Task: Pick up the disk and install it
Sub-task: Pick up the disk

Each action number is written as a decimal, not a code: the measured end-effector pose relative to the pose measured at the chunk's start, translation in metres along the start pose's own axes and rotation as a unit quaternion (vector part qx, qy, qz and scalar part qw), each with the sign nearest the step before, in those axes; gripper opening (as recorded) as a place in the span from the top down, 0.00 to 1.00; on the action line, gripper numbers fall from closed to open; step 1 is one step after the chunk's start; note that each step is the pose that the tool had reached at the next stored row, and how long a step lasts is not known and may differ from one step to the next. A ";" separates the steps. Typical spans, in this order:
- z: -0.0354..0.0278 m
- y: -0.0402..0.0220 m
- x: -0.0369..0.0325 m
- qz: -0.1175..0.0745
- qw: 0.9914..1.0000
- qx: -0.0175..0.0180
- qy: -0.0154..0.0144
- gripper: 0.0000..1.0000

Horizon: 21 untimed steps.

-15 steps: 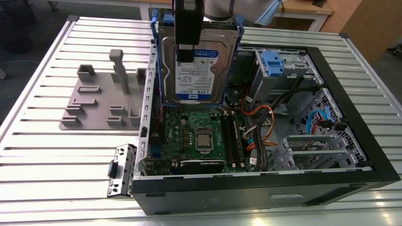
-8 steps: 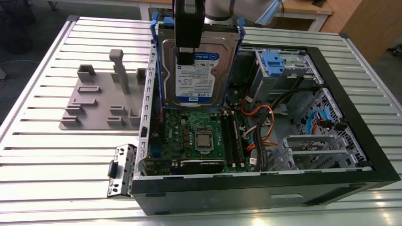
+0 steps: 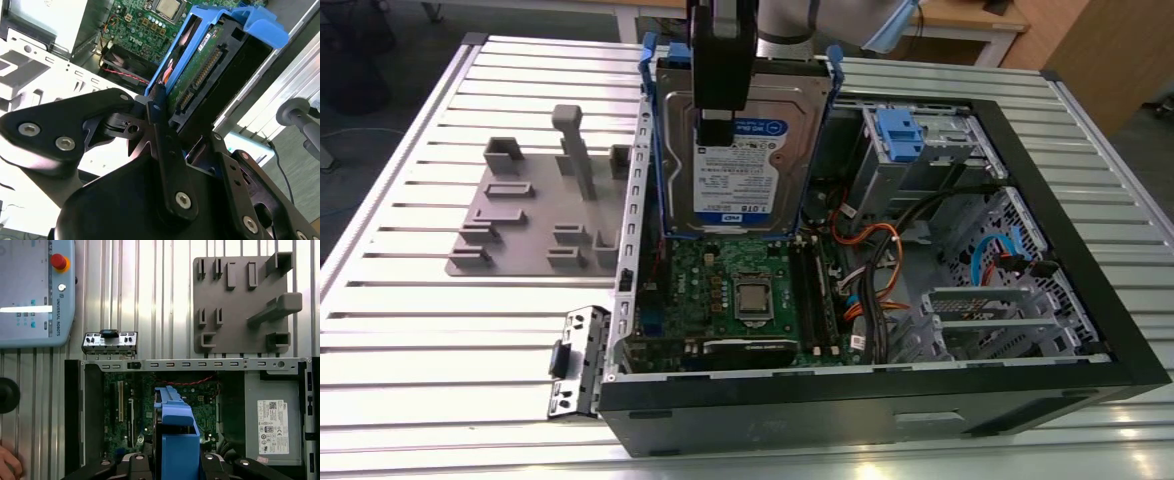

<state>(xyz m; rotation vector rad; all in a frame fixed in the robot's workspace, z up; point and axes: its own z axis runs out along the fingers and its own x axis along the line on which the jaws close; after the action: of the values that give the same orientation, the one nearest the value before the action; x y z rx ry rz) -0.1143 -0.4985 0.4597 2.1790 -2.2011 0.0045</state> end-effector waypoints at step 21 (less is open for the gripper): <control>0.0019 -0.0067 0.0271 0.000 1.000 0.000 -0.005 0.64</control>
<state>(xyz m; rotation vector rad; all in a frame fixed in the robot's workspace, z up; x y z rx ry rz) -0.1080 -0.5257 0.4585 2.1841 -2.2058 -0.0064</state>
